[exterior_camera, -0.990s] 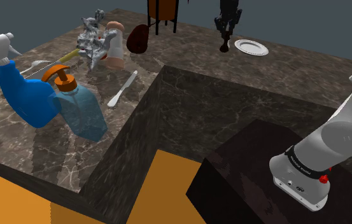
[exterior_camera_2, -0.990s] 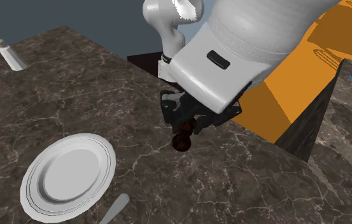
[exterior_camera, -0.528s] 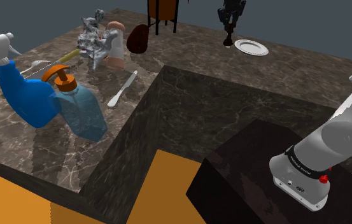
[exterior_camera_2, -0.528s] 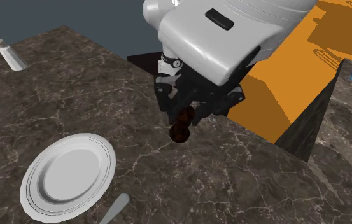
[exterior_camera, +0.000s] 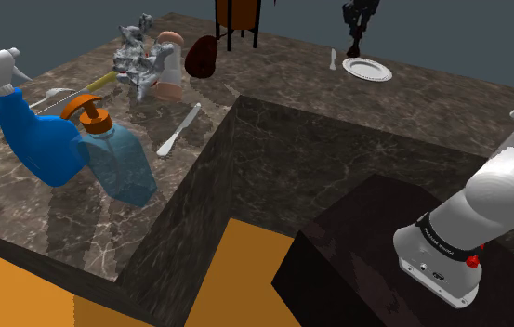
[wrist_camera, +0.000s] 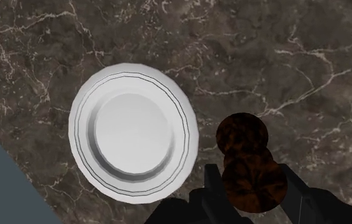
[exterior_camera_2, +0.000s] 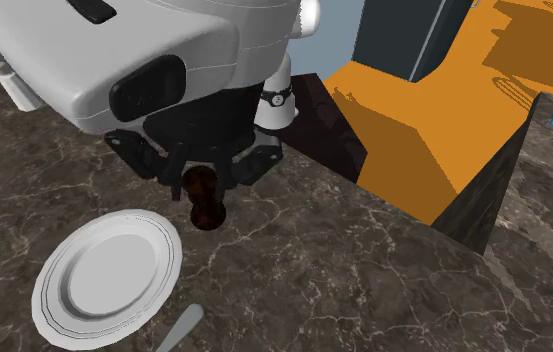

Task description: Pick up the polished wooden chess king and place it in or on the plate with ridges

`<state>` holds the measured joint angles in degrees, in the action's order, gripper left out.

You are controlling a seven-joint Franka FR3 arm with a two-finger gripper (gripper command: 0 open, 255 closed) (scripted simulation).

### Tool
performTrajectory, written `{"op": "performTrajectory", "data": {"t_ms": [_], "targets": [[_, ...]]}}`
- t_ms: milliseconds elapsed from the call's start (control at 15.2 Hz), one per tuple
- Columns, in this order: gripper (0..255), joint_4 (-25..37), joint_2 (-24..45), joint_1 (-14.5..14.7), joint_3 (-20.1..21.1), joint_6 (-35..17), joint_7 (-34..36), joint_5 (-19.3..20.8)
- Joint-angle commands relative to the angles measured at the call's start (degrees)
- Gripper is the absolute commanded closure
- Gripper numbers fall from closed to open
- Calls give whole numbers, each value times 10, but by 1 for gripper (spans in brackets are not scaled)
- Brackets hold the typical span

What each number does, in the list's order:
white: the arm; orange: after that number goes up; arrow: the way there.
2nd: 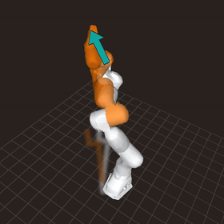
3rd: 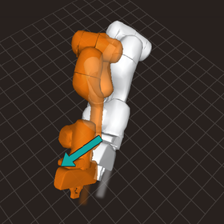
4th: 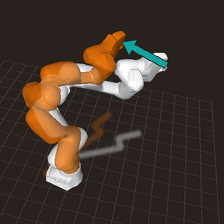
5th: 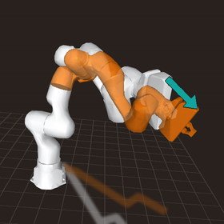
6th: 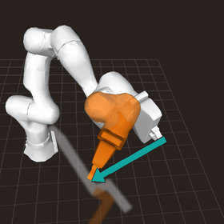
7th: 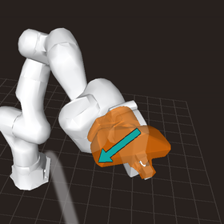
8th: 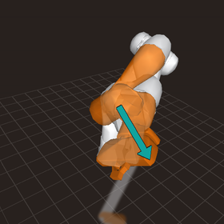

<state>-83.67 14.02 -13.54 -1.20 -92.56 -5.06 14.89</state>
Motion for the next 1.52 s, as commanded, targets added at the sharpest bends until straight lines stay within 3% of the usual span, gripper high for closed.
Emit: {"op": "performTrajectory", "data": {"t_ms": [0, 726, 1452], "targets": [[255, 14, 10, -15, -9, -3, -24, 0], [255, 197, 123, -103, -50, 32, -162, -17], [255, 84, 105, -103, -49, -59, -140, -13]]}}
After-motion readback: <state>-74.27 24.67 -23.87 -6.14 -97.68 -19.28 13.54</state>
